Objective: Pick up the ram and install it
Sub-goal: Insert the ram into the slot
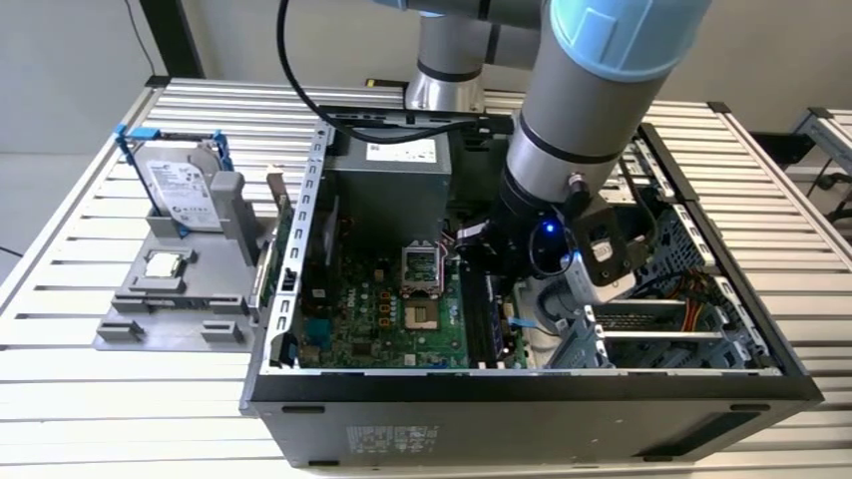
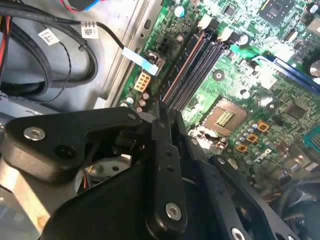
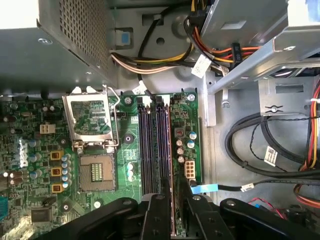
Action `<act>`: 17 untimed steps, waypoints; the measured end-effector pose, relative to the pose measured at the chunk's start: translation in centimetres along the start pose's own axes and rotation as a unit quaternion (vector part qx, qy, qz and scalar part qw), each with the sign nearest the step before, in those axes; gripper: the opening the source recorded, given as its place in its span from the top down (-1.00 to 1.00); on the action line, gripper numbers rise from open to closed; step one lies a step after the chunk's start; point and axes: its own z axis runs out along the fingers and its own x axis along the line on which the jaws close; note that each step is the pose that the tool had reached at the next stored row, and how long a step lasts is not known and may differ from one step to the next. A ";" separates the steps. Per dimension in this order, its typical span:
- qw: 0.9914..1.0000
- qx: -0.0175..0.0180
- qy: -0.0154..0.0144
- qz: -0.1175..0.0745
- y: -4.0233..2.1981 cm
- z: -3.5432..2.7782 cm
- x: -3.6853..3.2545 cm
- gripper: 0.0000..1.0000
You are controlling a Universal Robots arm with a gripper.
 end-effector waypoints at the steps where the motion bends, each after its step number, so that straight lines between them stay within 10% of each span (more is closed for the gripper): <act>1: 1.000 0.000 0.000 0.000 0.00 0.00 0.00 1.00; 17: 1.000 0.000 0.000 0.000 0.00 0.00 0.03 1.00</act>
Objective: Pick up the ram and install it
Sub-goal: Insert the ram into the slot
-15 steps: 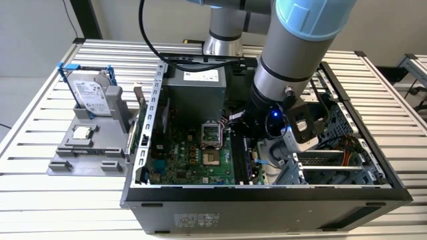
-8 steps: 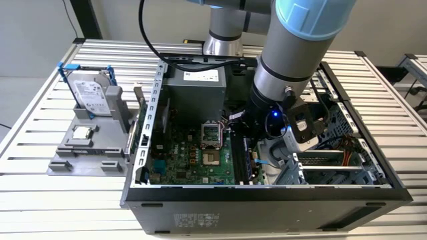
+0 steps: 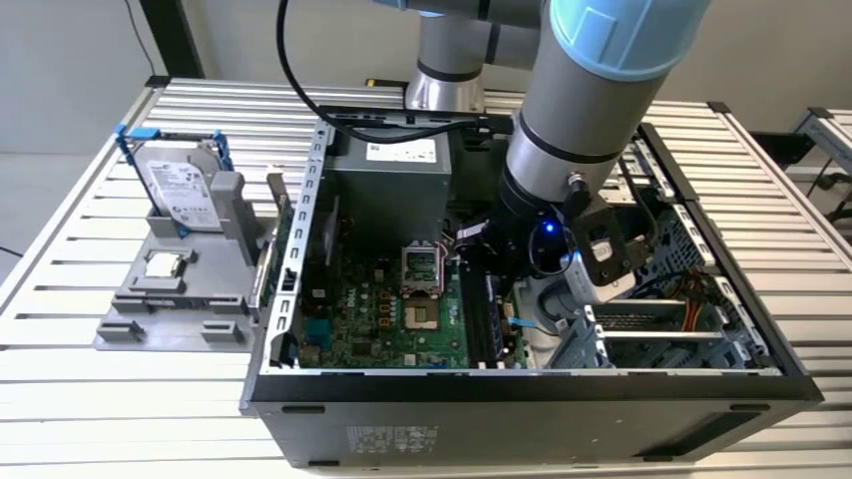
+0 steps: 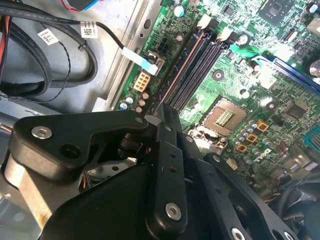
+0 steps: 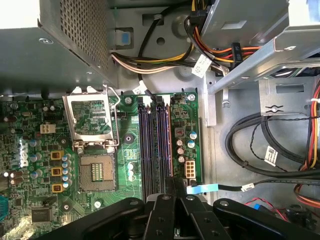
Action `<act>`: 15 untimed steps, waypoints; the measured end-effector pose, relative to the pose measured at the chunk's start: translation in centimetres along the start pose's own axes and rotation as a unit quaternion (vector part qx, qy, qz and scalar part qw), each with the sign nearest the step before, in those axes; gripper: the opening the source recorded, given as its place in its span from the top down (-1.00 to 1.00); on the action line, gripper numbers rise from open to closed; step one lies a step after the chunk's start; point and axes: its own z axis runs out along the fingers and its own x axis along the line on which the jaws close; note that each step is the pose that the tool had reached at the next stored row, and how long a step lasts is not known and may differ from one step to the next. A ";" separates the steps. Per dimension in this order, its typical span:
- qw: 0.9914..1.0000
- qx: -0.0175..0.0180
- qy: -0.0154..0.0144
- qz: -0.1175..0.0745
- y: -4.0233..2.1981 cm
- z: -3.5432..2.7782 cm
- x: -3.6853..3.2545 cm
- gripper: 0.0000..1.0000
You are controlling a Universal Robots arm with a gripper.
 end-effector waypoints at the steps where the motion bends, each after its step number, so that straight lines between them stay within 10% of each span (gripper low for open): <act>1: 1.000 0.000 0.000 0.000 0.00 0.00 0.00 1.00; 15: 1.000 0.000 -0.002 -0.006 -0.01 0.00 0.21 1.00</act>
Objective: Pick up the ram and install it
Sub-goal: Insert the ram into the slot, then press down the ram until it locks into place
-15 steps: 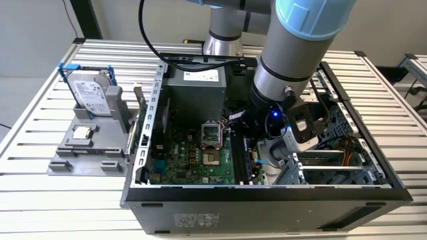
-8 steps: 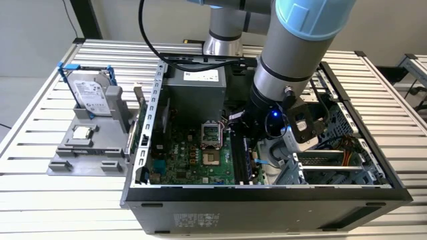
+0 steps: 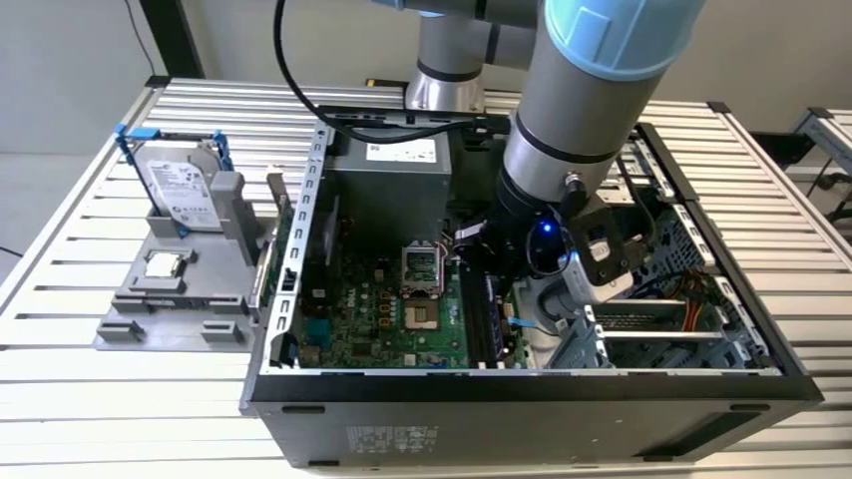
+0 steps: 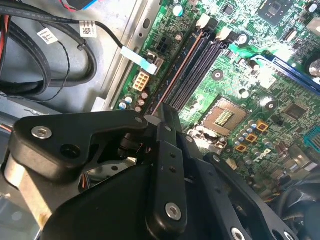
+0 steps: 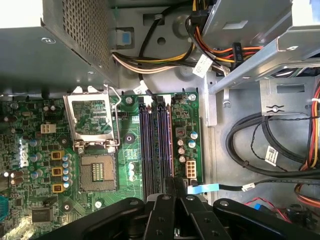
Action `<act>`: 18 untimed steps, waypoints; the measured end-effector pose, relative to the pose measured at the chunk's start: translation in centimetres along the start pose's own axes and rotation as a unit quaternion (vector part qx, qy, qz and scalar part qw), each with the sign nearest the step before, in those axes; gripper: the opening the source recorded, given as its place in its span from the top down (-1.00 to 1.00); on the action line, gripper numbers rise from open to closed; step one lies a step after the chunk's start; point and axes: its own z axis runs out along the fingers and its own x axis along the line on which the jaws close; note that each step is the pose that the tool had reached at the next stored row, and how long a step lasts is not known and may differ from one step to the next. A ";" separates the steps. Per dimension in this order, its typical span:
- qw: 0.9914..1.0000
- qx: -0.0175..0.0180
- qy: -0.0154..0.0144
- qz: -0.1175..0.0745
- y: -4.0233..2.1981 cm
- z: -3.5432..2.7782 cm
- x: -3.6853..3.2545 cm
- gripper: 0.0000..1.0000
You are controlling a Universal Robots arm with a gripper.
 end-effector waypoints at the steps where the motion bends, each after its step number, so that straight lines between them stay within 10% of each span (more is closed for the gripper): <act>1: 1.000 0.000 0.000 -0.007 0.02 0.00 0.00 1.00; 8: 0.998 0.000 0.005 -0.065 0.02 -0.01 0.01 1.00; 18: 0.992 -0.003 0.009 -0.127 0.03 -0.14 0.00 1.00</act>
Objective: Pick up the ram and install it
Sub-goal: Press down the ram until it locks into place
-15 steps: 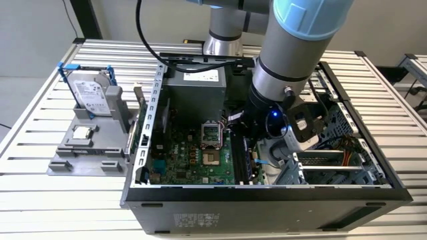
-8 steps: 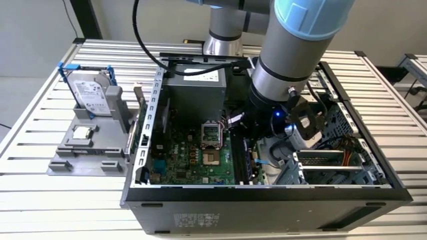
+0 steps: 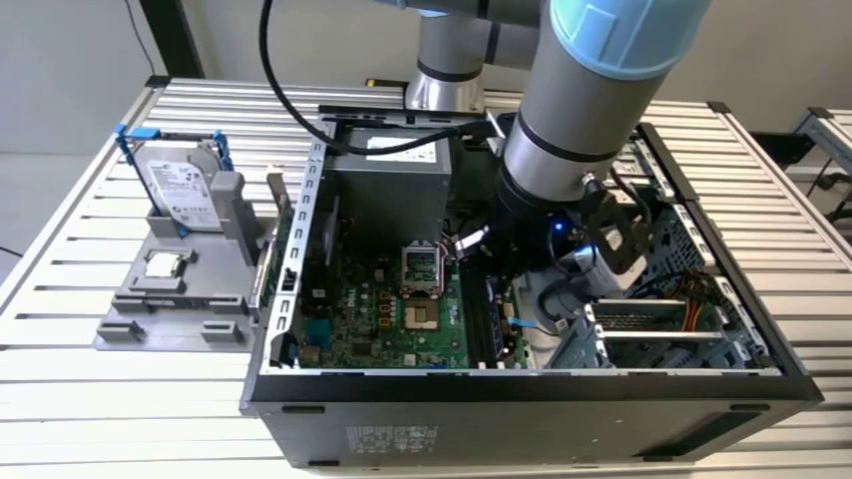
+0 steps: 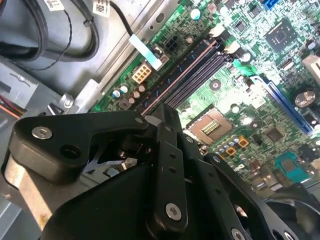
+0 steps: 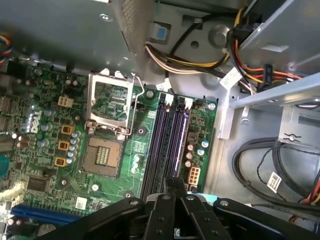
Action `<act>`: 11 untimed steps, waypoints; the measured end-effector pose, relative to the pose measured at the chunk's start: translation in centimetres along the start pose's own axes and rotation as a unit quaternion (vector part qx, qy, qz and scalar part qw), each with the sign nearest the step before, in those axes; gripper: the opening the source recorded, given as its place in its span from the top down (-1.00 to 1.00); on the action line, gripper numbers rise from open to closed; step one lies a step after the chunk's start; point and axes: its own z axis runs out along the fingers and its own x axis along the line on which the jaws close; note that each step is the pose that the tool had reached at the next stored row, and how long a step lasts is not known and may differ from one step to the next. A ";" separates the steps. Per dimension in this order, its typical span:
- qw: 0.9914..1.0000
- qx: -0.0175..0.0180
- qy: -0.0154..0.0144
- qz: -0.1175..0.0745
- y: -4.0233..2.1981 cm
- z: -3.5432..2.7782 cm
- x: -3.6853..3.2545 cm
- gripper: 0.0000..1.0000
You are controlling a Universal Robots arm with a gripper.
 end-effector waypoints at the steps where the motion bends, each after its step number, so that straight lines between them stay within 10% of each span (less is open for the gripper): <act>1: 1.000 0.000 0.000 -0.004 0.00 -0.04 0.00 1.00; 11: 0.999 -0.004 0.002 -0.041 0.02 -0.47 -0.12 1.00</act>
